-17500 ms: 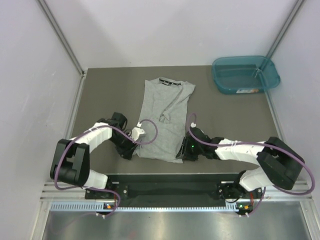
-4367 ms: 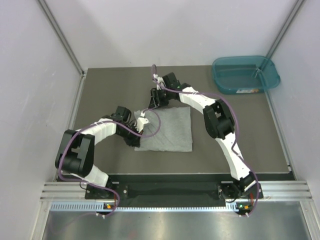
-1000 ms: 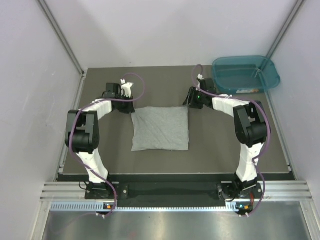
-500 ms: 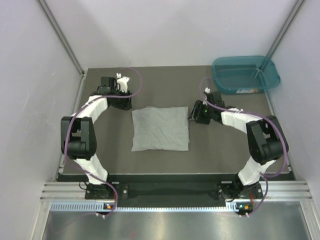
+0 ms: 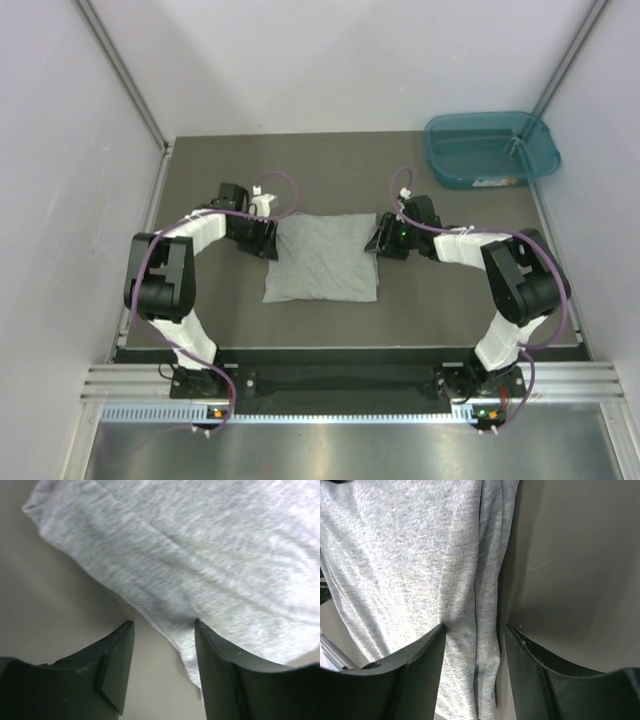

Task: Fold and stack the t-shirts
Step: Fold the tshirt

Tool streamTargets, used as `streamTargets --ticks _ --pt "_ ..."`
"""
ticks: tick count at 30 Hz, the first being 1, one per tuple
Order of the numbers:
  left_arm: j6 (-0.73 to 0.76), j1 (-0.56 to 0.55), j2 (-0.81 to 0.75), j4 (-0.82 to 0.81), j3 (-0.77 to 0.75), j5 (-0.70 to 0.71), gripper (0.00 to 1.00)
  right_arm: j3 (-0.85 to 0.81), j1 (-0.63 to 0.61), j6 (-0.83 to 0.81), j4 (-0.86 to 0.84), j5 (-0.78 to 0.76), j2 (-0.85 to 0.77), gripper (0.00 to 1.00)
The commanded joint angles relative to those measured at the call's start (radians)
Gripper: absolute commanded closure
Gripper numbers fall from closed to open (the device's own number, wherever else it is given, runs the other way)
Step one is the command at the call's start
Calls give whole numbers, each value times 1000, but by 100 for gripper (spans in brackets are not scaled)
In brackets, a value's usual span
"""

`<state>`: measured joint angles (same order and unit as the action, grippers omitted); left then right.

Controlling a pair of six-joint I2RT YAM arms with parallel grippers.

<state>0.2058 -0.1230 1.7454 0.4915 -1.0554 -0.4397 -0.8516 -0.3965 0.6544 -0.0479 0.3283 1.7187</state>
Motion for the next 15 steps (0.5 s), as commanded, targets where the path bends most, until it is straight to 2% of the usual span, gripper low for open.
streamTargets --ticks 1,4,5,6,11,15 --pt "-26 3 17 -22 15 -120 44 26 -11 27 -64 11 27 53" --pt "-7 -7 40 1 26 -123 75 26 -10 18 -46 -20 30 72" --pt "4 -6 43 19 20 -113 100 23 -10 11 -35 -28 27 75" --pt "16 -4 43 34 15 -93 100 19 -10 7 -27 -43 22 81" --pt "99 14 -7 79 32 1 100 19 -1 -12 -4 -46 5 85" --pt "125 16 -3 93 23 97 100 22 7 -16 -1 -31 -8 81"
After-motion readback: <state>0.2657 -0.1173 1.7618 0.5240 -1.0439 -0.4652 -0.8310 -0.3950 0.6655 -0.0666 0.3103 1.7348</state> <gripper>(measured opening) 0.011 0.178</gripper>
